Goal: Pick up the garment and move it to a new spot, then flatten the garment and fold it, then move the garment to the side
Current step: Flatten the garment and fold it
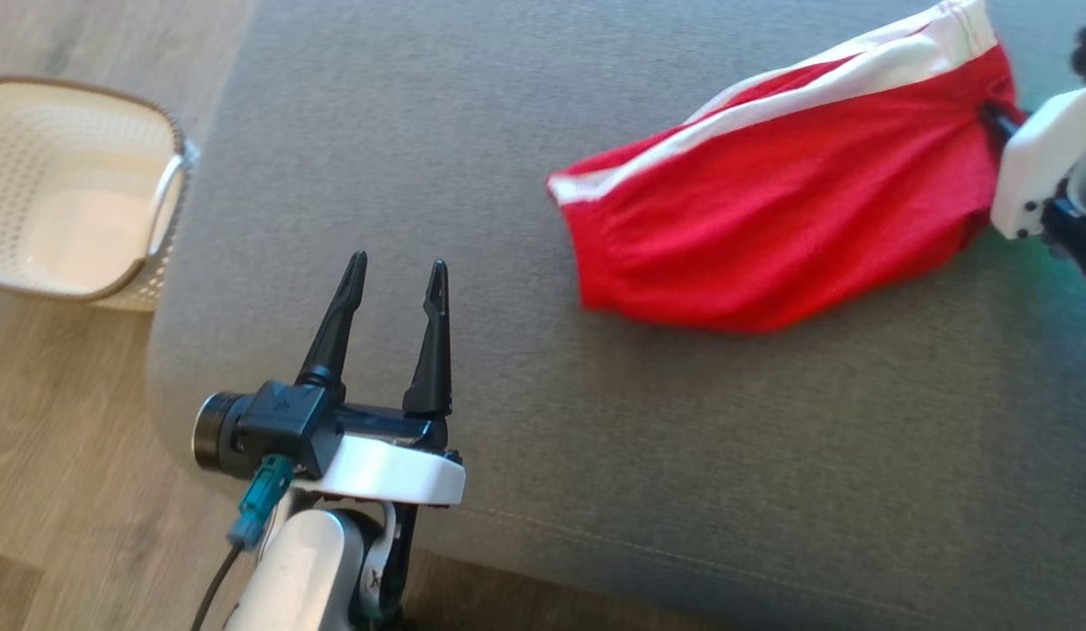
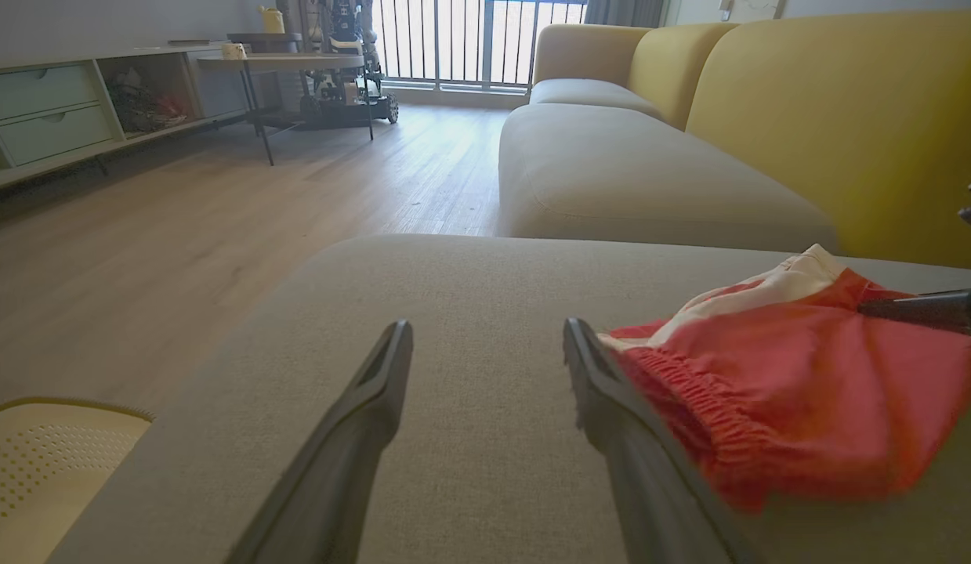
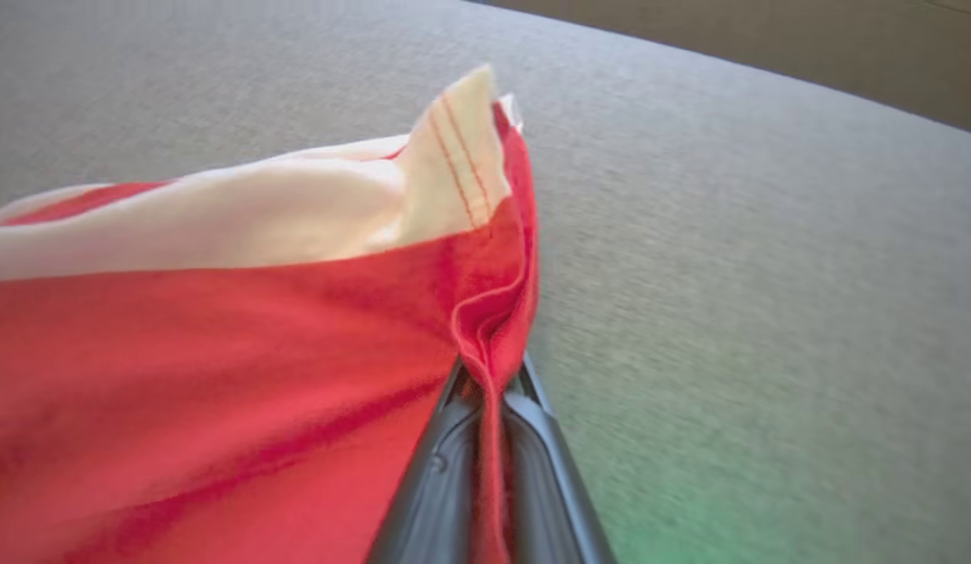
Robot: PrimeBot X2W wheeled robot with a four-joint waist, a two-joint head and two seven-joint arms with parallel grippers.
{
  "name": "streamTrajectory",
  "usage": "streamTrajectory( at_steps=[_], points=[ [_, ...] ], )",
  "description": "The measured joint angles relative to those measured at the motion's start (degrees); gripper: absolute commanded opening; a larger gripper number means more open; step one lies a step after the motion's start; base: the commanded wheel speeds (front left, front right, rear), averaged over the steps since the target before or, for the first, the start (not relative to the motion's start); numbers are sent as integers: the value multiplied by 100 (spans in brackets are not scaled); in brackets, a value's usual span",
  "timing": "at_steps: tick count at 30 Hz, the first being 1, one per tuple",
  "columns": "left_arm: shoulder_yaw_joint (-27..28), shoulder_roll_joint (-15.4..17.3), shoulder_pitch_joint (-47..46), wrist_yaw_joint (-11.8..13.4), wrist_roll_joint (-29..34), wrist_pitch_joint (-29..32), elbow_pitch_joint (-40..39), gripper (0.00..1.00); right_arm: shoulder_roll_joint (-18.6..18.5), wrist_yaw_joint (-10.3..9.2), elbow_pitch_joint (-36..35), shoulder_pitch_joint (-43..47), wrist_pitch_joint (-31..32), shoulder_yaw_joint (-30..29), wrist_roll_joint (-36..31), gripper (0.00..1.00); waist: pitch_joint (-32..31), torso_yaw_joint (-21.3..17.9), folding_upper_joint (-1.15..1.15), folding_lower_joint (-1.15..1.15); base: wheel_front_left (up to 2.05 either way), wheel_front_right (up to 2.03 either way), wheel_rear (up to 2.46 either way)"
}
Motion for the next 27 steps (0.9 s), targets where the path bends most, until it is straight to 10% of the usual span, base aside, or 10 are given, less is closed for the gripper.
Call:
streamTrajectory(
  at_steps=[17, 27],
  points=[
    [169, 0, 78, -99, 193, -1, 45, 100, -751, -8, 263, -5, -555, -134, 74, 0, -342, -1055, 0, 0, 0, 0, 0],
    [187, 0, 266, -102, 229, 0, 175, 100, -89, -8, -2, -306, -405, -85, 32, 0, -672, -1173, 0, 0, 0, 0, 0]
  ],
)
